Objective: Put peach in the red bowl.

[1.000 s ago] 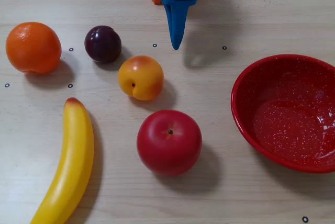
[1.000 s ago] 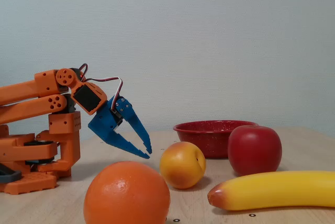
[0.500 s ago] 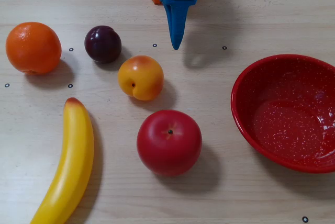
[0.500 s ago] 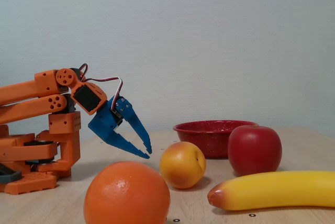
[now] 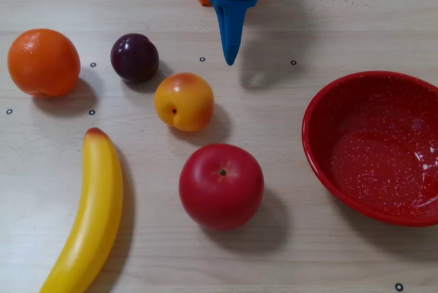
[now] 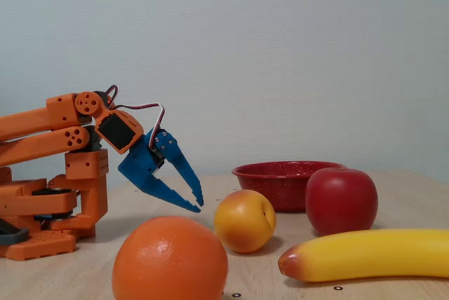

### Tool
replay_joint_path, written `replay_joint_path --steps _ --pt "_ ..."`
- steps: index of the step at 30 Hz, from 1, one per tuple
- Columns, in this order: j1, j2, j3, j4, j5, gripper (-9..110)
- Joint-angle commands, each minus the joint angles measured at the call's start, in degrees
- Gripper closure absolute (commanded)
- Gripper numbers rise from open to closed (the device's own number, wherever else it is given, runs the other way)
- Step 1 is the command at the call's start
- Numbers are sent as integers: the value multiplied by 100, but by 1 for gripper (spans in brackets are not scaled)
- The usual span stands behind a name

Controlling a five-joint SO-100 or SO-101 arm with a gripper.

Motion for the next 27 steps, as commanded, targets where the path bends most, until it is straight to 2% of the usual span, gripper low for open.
replay_joint_path --steps 1,14,27 --pt "123 123 79 -202 62 102" --pt "123 123 79 -202 35 102" --pt "-26 -26 -88 -431 -650 102"
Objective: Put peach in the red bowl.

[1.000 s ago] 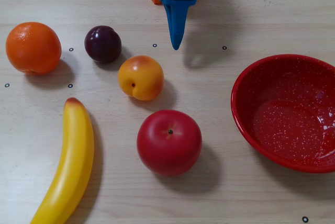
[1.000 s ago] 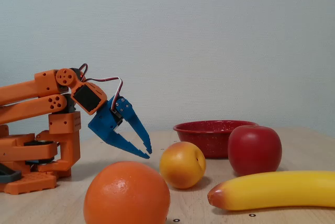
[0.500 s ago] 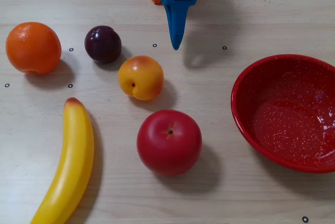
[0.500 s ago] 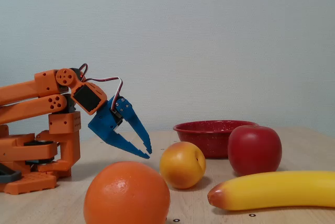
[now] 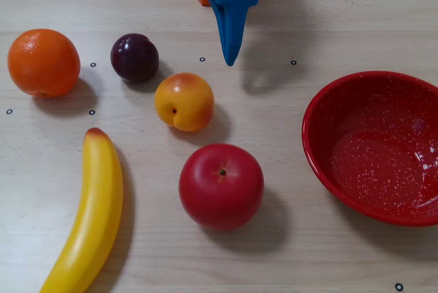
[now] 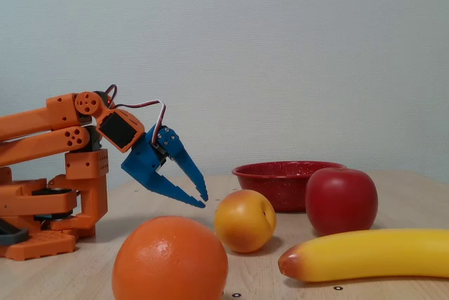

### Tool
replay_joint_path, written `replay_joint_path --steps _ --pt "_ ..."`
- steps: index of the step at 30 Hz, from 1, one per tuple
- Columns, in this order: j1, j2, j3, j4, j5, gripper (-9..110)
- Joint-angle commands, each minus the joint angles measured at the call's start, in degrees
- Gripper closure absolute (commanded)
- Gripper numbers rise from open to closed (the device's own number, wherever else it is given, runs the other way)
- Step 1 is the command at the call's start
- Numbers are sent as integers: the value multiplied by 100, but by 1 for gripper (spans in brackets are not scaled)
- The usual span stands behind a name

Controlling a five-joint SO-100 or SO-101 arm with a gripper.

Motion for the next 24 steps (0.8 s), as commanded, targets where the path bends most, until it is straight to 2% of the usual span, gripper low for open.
replay_joint_path --steps 1,24 --pt "-26 -79 -176 -132 -167 102" --pt "316 -2364 -3674 1239 -527 102"
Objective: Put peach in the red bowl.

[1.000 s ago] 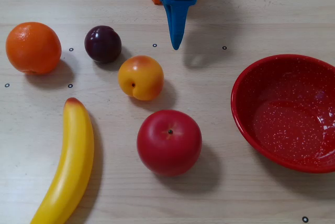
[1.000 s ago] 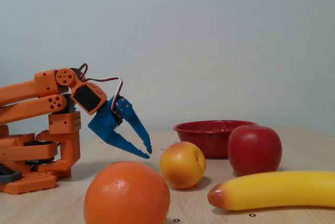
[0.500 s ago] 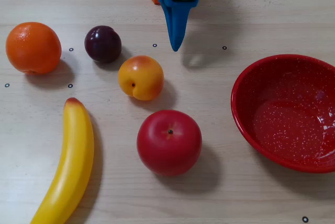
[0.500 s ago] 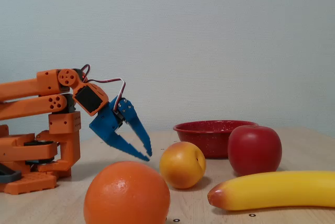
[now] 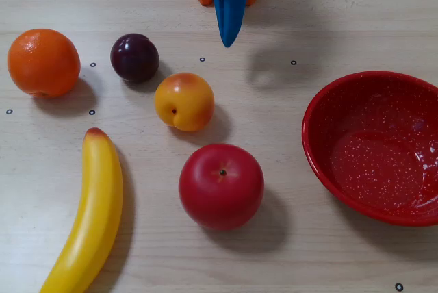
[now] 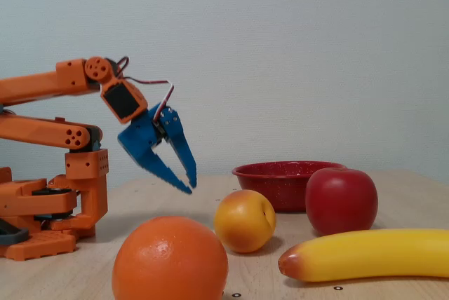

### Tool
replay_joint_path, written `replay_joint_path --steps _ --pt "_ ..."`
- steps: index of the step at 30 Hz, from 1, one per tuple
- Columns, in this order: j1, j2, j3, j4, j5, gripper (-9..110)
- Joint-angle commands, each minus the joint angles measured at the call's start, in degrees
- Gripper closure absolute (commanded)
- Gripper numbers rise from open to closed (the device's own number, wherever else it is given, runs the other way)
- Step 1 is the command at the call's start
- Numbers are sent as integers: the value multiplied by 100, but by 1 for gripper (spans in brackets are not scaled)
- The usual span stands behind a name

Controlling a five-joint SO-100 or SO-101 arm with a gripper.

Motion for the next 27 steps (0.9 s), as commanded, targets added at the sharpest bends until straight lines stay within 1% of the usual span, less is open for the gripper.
replay_joint_path --steps 1,13,19,27 --pt "352 -246 -1055 281 -272 102" --pt "756 -1872 -3542 1934 -413 102" --pt "1081 -2953 -4641 2813 -378 102" --pt "1670 -3894 -5124 2971 -26 102"
